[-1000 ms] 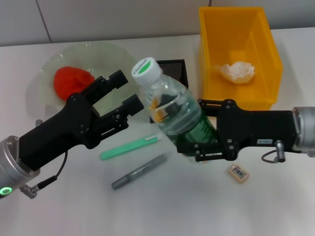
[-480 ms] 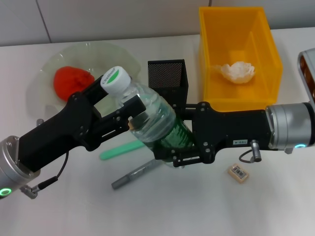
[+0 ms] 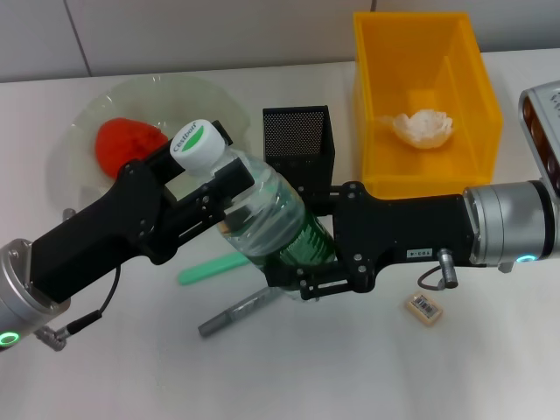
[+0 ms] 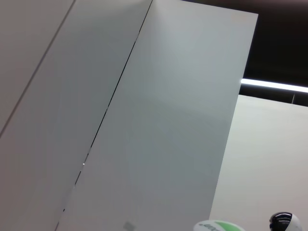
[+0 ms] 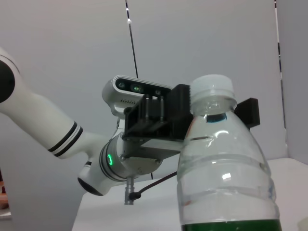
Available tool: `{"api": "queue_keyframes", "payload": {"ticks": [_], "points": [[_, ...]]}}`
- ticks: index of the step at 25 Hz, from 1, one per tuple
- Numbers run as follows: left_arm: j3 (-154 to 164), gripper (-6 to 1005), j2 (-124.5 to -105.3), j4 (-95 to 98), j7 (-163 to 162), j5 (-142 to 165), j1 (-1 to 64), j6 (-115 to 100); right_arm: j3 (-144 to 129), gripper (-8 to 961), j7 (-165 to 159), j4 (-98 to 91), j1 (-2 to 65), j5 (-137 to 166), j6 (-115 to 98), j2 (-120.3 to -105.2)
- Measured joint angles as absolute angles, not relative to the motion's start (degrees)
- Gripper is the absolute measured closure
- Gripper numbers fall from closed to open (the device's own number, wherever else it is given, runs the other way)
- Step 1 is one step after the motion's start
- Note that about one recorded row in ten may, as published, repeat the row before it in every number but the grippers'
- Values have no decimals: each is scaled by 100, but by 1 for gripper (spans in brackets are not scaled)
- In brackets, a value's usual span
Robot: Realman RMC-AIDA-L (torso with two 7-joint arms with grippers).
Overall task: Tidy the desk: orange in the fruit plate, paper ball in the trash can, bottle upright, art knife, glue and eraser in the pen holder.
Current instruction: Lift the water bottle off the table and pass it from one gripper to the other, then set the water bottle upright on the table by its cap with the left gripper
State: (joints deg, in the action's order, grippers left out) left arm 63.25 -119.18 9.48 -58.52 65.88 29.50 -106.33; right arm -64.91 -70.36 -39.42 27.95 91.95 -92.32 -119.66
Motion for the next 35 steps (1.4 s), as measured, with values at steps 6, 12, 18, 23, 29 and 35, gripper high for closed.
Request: {"api": "queue_keyframes", "payload": {"ticks": [6,12,18,23,29,35], "points": [[6378,428,-11918,967,-5794,6606,3006,-10635,-6563,145,-7023,-3937,2795,9193,-9267,-11962],[6381,507,-11918,974,-5786,6632,3006,-10635,-6624,140,-7026,-3931,2795,9178,-9266,-11961],[6417,547,-11912,1032,-5785,6663,3006,-10636,-6634,136,-6958,-3814,2750,8979,-9350,-11952],[6468,547,-11910,1104,-5791,6668,3006,-10645,-6636,133,-6952,-3755,2761,8977,-9382,-11938],[6472,548,-11879,1227,-5799,6669,2969,-10685,-6635,134,-6944,-3754,2695,9004,-9425,-11919],[6466,548,-11854,1318,-5808,6669,2944,-10679,-6615,134,-6947,-3873,2517,9025,-9441,-11912]]}}
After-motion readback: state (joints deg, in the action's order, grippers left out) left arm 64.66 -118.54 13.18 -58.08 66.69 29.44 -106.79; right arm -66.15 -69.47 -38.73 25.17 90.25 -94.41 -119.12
